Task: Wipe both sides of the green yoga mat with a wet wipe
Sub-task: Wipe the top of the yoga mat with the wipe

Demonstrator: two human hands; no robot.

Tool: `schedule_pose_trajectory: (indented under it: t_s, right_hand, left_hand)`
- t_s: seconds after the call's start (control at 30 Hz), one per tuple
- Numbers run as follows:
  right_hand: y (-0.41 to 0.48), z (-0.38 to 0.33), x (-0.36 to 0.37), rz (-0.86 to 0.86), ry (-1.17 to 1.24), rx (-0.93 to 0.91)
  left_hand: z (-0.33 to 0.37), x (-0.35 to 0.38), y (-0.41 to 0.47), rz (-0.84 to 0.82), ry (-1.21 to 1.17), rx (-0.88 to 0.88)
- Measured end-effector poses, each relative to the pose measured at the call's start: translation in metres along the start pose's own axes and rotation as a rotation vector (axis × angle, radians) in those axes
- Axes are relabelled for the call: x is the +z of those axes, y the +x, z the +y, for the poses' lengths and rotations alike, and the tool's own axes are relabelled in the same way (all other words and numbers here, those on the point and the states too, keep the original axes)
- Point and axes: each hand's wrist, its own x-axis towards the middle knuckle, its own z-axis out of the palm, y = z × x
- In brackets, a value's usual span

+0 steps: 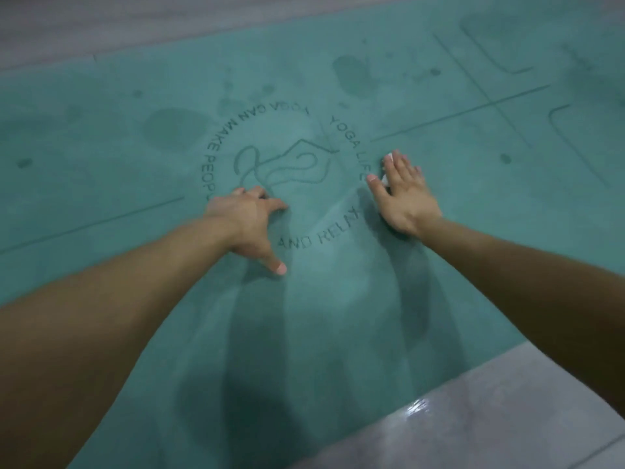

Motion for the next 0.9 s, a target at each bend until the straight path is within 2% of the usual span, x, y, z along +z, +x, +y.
schedule_pose_trajectory:
  t_s: [0.03,0.07,0.17,0.2,0.23,0.27,0.37,0.4,0.43,0.47,0.5,0.57,0.63,0.67,0.7,0.8,0.83,0.87,0.9]
  right_hand:
    - [-0.013,-0.017,0.011,0.001,0.01,-0.039]
    - [-0.032,-0.034,0.024,-0.01,-0.009,-0.173]
    - [-0.088,-0.065,0.049,-0.136,-0.111,-0.768]
    - [-0.082,-0.061,0.045,-0.18,-0.158,-0.922]
    - [-0.064,-0.053,0.035,-0.178,-0.207,-0.982]
    - [-0.041,-0.042,0.025,-0.146,-0.244,-0.91]
    - [0.021,-0.005,-0.005,-0.004,-0.182,-0.27]
    - [0.027,-0.005,-0.006,0.001,-0.123,-0.119]
    - [0.021,-0.018,-0.001,0.002,-0.087,-0.073]
    - [0.007,-0.035,0.01,0.001,-0.088,-0.132]
    - [-0.012,-0.054,0.023,-0.017,-0.083,-0.271]
    - [-0.05,-0.082,0.044,-0.111,-0.058,-0.667]
    - [-0.054,-0.082,0.044,-0.122,-0.158,-0.926]
    - [-0.04,-0.073,0.04,-0.091,-0.186,-0.921]
    - [-0.023,-0.062,0.034,-0.059,-0.176,-0.811]
    - [0.021,-0.042,0.015,0.032,-0.03,-0.226]
    - [0.023,-0.05,0.016,0.055,-0.007,-0.088]
    - [0.018,-0.067,0.023,0.049,-0.02,-0.065]
    - [0.008,-0.087,0.033,0.026,-0.058,-0.162]
  left_hand:
    - [-0.008,-0.005,0.004,0.0,-0.029,0.003]
    - [-0.015,-0.006,0.01,0.034,-0.038,-0.016]
    - [-0.031,0.013,0.021,0.091,-0.079,-0.165]
    - [-0.036,0.016,0.024,0.058,-0.104,-0.177]
    - [-0.041,0.019,0.027,0.024,-0.116,-0.162]
    - [-0.046,0.019,0.028,0.007,-0.119,-0.147]
    - [-0.05,0.014,0.027,-0.007,-0.119,-0.15]
    - [-0.05,0.014,0.027,-0.007,-0.126,-0.147]
    - [-0.049,0.015,0.027,0.001,-0.132,-0.145]
    - [-0.047,0.015,0.026,0.01,-0.136,-0.148]
    - [-0.046,0.014,0.026,0.017,-0.129,-0.145]
    - [-0.048,0.009,0.027,0.026,-0.1,-0.136]
    - [-0.048,0.009,0.026,0.039,-0.065,-0.132]
    - [-0.047,0.009,0.025,0.033,-0.044,-0.138]
    - [-0.046,0.008,0.024,0.026,-0.024,-0.143]
    - [-0.046,-0.002,0.02,0.001,0.008,-0.119]
    - [-0.045,-0.006,0.02,-0.008,0.01,-0.118]
    - [-0.047,-0.011,0.02,-0.026,0.008,-0.118]
    - [-0.05,-0.016,0.02,-0.051,-0.005,-0.113]
